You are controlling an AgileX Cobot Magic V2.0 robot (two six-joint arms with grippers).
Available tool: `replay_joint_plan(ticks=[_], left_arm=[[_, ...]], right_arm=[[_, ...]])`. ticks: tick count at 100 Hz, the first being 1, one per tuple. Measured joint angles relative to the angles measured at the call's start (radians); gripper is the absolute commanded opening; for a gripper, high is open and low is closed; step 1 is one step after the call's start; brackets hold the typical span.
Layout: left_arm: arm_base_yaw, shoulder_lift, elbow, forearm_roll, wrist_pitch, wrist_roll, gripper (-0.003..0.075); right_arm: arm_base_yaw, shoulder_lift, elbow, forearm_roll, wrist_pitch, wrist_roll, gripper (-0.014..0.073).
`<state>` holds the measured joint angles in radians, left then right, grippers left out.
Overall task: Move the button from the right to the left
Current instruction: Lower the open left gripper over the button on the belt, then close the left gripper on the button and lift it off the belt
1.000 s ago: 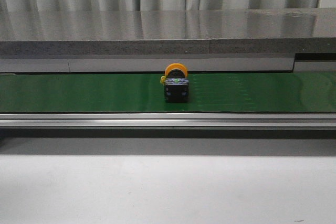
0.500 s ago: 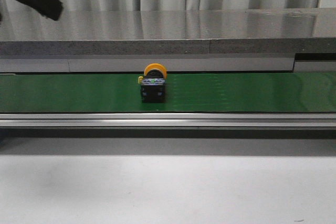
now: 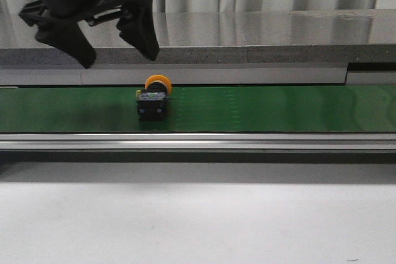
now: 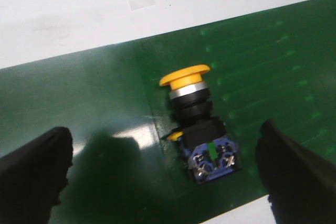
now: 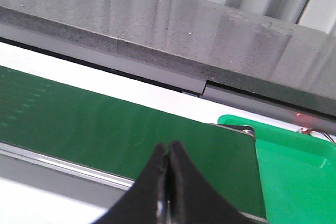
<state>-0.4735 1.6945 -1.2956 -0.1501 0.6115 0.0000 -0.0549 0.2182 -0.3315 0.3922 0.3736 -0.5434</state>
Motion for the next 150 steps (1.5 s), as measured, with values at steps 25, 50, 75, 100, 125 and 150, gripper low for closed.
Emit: replay_joint_plan(ticks=[25, 50, 75, 100, 125, 150], left_arm=[[-0.017, 0.075, -0.022, -0.002, 0.005, -0.012, 0.0620], [-0.017, 0.108, -0.027, 0.062, 0.054, -0.081, 0.0590], [-0.017, 0.138, -0.027, 0.136, 0.086, -0.138, 0.0375], [-0.017, 0.138, -0.029, 0.150, 0.092, -0.143, 0.0130], [0.006, 0.056, -0.029, 0.183, 0.135, -0.143, 0.0130], [0.165, -0.087, -0.029, 0.284, 0.223, -0.143, 0.0130]], right_arm=[[0.000, 0.000, 0.000, 0.000, 0.000, 0.000, -0.0068], [0.000, 0.000, 0.000, 0.000, 0.000, 0.000, -0.0068], [0.000, 0.000, 0.000, 0.000, 0.000, 0.000, -0.0068], [0.000, 0.000, 0.000, 0.000, 0.000, 0.000, -0.0068], [0.000, 0.000, 0.000, 0.000, 0.000, 0.000, -0.0068], [0.000, 0.000, 0.000, 0.000, 0.000, 0.000, -0.0068]])
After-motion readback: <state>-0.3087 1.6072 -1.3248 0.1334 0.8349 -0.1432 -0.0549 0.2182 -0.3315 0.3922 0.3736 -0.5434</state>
